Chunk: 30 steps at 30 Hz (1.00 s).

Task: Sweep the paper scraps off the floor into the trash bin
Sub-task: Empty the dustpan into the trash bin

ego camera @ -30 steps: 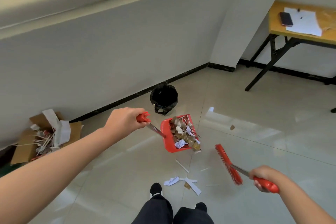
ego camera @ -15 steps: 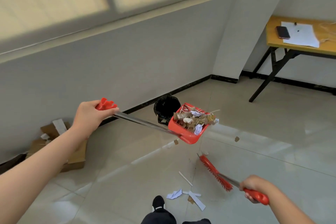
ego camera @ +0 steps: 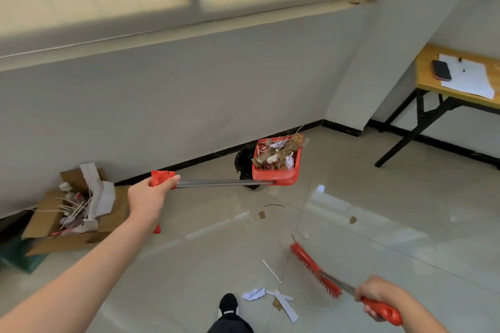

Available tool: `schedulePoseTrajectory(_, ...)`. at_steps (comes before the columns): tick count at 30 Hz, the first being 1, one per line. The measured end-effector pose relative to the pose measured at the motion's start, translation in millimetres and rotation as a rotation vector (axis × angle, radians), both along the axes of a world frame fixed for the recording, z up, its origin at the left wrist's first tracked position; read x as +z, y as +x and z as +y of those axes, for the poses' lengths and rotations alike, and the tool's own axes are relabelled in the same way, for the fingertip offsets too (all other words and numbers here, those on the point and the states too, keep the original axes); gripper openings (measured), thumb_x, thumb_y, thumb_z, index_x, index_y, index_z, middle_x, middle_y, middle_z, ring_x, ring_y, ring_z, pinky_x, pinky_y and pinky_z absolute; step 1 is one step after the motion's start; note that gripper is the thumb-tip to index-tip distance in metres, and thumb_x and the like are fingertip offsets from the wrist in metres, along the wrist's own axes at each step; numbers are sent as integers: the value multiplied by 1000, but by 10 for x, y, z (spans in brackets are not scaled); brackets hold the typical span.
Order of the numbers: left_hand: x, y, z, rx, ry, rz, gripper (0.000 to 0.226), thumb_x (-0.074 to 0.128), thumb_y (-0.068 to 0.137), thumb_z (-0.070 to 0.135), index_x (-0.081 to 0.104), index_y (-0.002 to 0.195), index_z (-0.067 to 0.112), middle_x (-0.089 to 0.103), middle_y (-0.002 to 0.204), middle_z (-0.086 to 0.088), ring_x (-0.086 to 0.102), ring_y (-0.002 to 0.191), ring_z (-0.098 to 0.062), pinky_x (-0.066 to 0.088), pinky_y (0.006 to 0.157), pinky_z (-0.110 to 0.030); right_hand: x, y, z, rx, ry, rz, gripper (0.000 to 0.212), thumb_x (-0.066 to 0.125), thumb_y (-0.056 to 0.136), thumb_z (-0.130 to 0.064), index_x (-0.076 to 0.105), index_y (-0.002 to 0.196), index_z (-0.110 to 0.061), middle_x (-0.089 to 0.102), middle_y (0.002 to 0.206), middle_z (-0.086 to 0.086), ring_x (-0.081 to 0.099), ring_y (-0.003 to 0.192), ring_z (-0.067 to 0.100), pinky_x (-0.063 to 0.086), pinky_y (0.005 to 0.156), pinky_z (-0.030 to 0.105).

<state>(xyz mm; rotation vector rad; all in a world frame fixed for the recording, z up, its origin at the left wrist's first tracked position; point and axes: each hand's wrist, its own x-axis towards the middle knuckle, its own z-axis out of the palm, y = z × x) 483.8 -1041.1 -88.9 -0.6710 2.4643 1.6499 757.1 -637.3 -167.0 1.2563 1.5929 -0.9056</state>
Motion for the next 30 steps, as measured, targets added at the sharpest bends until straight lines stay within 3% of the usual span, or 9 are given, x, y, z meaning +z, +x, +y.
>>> schedulePoseTrajectory(2, -100, -5, -60, 54, 47, -57, 23, 83, 65, 41, 72, 72, 22, 42, 53, 3, 36, 55, -18, 33, 65, -32, 24, -36, -36, 43, 23, -10, 11, 54, 81, 7, 50, 71, 6, 50, 40, 14, 45, 31, 19, 36, 37, 16)
schedulePoseTrajectory(6, -227, -6, -123, 142, 124, -129, 28, 86, 63, 37, 67, 66, 16, 31, 52, -3, 26, 46, -19, 25, 52, -27, 34, -115, -123, 127, 79, -36, 17, 59, 78, 3, 53, 63, 4, 53, 39, 11, 49, 36, 21, 37, 35, 18)
schedulePoseTrajectory(9, -307, -2, -123, 185, 195, -209, 27, 86, 65, 33, 66, 67, 14, 30, 54, -3, 24, 47, -19, 28, 51, -25, -1, -180, -182, 196, 156, -47, 22, 68, 75, -3, 52, 60, -2, 54, 38, 3, 50, 34, 12, 37, 32, 18)
schedulePoseTrajectory(12, -386, 16, -80, 218, 245, -248, 27, 84, 67, 29, 64, 66, 12, 31, 54, -4, 23, 48, -19, 29, 52, -23, -14, -235, -218, 238, 201, -54, 25, 71, 73, -8, 49, 60, -8, 53, 51, 0, 48, 38, 6, 35, 31, 13)
schedulePoseTrajectory(14, -443, 35, -47, 246, 263, -285, 28, 84, 68, 29, 60, 64, 13, 32, 54, -4, 23, 48, -19, 30, 52, -23, 1, -255, -233, 256, 206, -52, 25, 72, 71, -9, 49, 60, -8, 52, 46, -2, 47, 34, 4, 35, 31, 13)
schedulePoseTrajectory(17, -551, 45, -42, 279, 308, -324, 29, 83, 69, 26, 58, 69, 12, 36, 54, -4, 25, 48, -18, 32, 50, -22, 50, -289, -258, 259, 171, -52, 19, 70, 72, -5, 52, 63, -3, 52, 32, -2, 49, 28, 7, 38, 33, 17)
schedulePoseTrajectory(19, -612, 32, -54, 308, 337, -354, 30, 84, 69, 26, 58, 75, 12, 35, 54, -4, 25, 47, -17, 34, 52, -23, 84, -315, -276, 242, 137, -51, 14, 67, 73, -3, 55, 69, 1, 53, 34, 3, 50, 28, 12, 38, 34, 17)
schedulePoseTrajectory(22, -688, 14, -73, 354, 396, -392, 31, 83, 71, 25, 54, 65, 13, 34, 55, -4, 25, 46, -17, 33, 57, -25, 106, -354, -323, 187, 75, -57, 11, 62, 77, 1, 54, 78, 8, 53, 39, 11, 48, 28, 18, 37, 34, 18)
schedulePoseTrajectory(30, -820, -49, -157, 382, 460, -423, 33, 83, 72, 20, 51, 67, 11, 38, 56, -3, 28, 41, -13, 27, 43, -24, 94, -481, -439, 141, 15, -50, 13, 55, 80, 3, 49, 90, 8, 50, 40, 11, 45, 29, 18, 36, 37, 18)
